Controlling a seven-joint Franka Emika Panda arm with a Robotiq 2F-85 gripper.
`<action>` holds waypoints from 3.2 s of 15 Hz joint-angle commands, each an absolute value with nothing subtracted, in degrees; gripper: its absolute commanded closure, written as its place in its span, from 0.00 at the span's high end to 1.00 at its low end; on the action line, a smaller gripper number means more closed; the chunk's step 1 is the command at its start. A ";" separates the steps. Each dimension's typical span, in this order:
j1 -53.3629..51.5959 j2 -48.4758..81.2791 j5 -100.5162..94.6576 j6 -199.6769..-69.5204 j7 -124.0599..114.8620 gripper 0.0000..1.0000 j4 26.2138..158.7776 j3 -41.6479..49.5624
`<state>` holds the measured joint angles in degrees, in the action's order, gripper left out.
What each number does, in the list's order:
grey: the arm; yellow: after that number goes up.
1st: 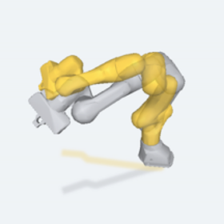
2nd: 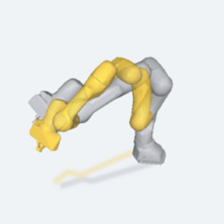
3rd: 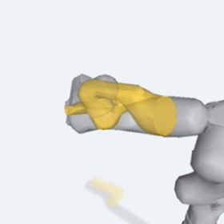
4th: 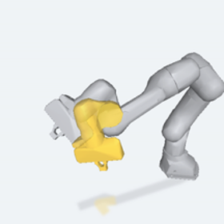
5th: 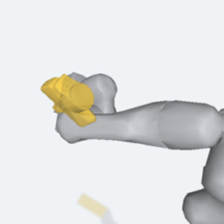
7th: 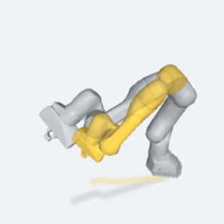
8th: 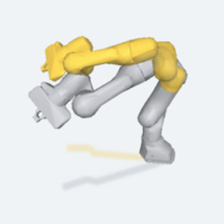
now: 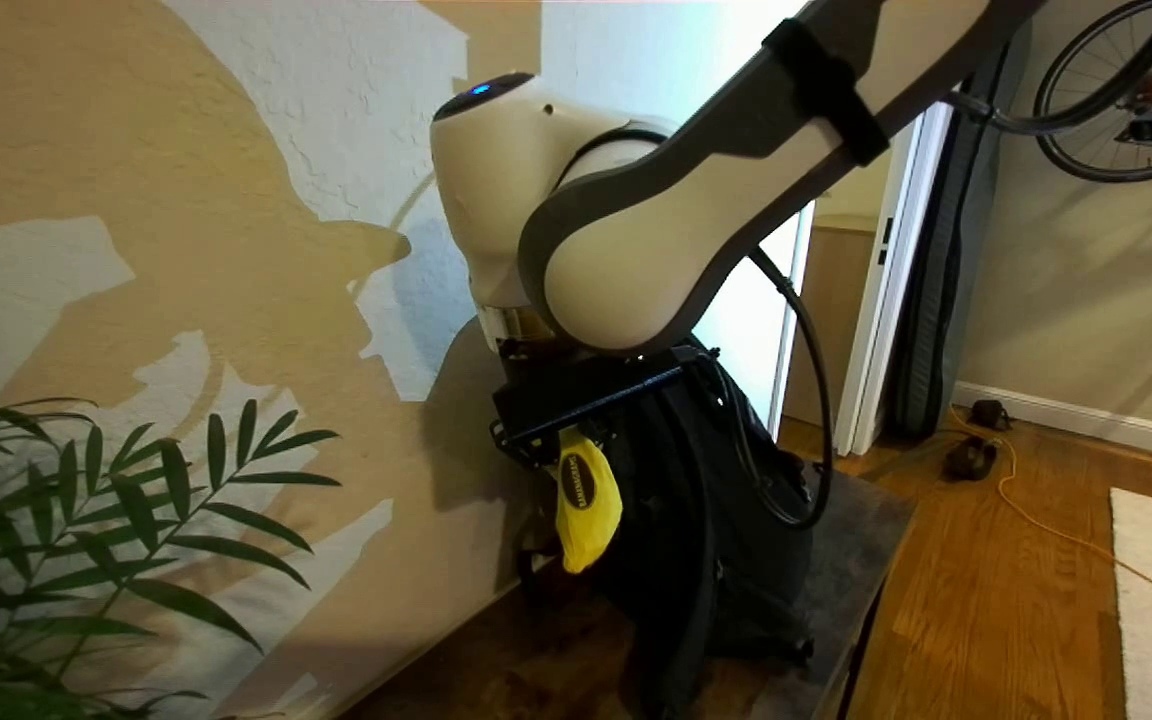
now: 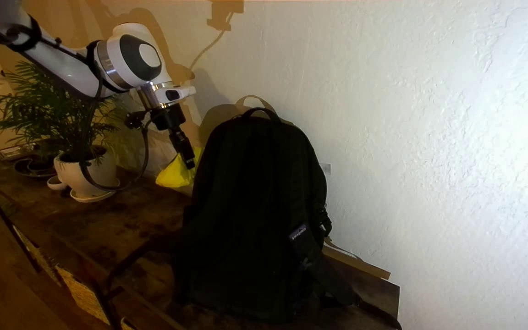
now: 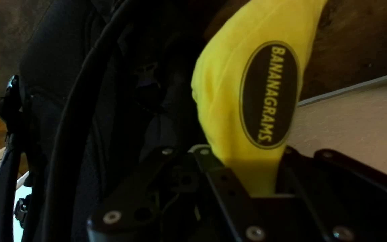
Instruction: Place the banana plush toy inside the black backpack
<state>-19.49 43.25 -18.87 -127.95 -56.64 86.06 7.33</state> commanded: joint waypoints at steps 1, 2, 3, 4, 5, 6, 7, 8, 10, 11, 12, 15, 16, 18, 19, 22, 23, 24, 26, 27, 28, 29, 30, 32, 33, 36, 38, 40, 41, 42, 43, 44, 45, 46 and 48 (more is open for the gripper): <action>-20.51 40.91 -20.20 -126.59 -59.27 0.04 88.02 8.60; -20.64 40.39 -20.10 -126.57 -60.07 0.04 88.67 8.65; -20.90 39.91 -20.26 -126.45 -61.16 0.04 89.30 8.86; -21.09 39.37 -20.32 -126.40 -62.32 0.04 90.04 9.03; -21.21 38.81 -20.31 -126.35 -63.60 0.04 90.89 9.14; -21.30 38.33 -20.31 -126.14 -64.80 0.04 91.64 9.24; -21.51 37.72 -20.41 -125.83 -66.16 0.04 92.58 9.44; -21.65 37.25 -20.47 -125.52 -67.33 0.04 93.33 9.54; -21.82 36.11 -20.48 -125.14 -69.84 0.04 95.10 9.50; -21.93 35.41 -20.59 -124.74 -71.15 0.04 96.03 9.44; -22.01 34.78 -20.74 -124.37 -72.29 0.04 96.88 9.35; -22.49 32.94 -21.86 -122.40 -75.58 0.04 98.65 9.11; -22.71 32.39 -22.51 -121.49 -76.63 0.04 98.97 9.03; -23.01 31.55 -23.86 -119.69 -78.30 0.04 99.34 8.65; -23.06 31.16 -24.45 -118.62 -78.99 0.04 99.46 8.37; -23.07 30.15 -25.78 -115.82 -80.48 0.04 99.69 7.47; -22.99 29.99 -26.10 -114.79 -80.81 0.04 99.61 7.15; -22.85 29.87 -26.39 -113.88 -80.97 0.04 99.59 6.91; -22.57 29.57 -27.25 -112.25 -81.28 0.04 99.65 6.65; -22.33 29.54 -27.68 -111.63 -81.31 0.04 99.61 6.57; -21.94 29.74 -28.10 -111.15 -81.10 0.04 99.29 6.55; -21.64 29.99 -28.47 -110.76 -80.83 0.04 98.88 6.51; -21.40 30.58 -29.29 -110.66 -80.20 0.04 98.13 6.64; -20.89 31.90 -31.58 -111.21 -78.82 0.04 96.73 6.87; -20.49 32.37 -32.69 -111.70 -77.93 0.04 96.32 6.81; -19.19 34.27 -35.00 -112.40 -76.13 0.04 94.11 6.69; -18.81 35.26 -36.70 -112.07 -74.93 0.04 92.49 6.77; -18.67 36.63 -39.14 -111.84 -74.42 0.04 90.20 7.22; -18.41 37.36 -40.36 -112.13 -74.01 0.04 88.99 7.31; -18.13 38.14 -41.63 -112.57 -73.48 0.04 87.67 7.30; -17.93 38.84 -42.77 -112.95 -73.21 0.04 86.46 7.31; -17.84 39.46 -43.84 -112.96 -73.24 0.04 85.19 7.36; -17.85 40.11 -45.02 -112.93 -73.09 0.04 83.93 7.39; -17.79 40.65 -46.04 -112.74 -72.92 0.04 82.78 7.38; -17.71 41.97 -47.97 -112.07 -72.34 0.04 80.52 7.48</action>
<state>-18.11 40.56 -44.28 -112.89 -74.29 84.36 7.06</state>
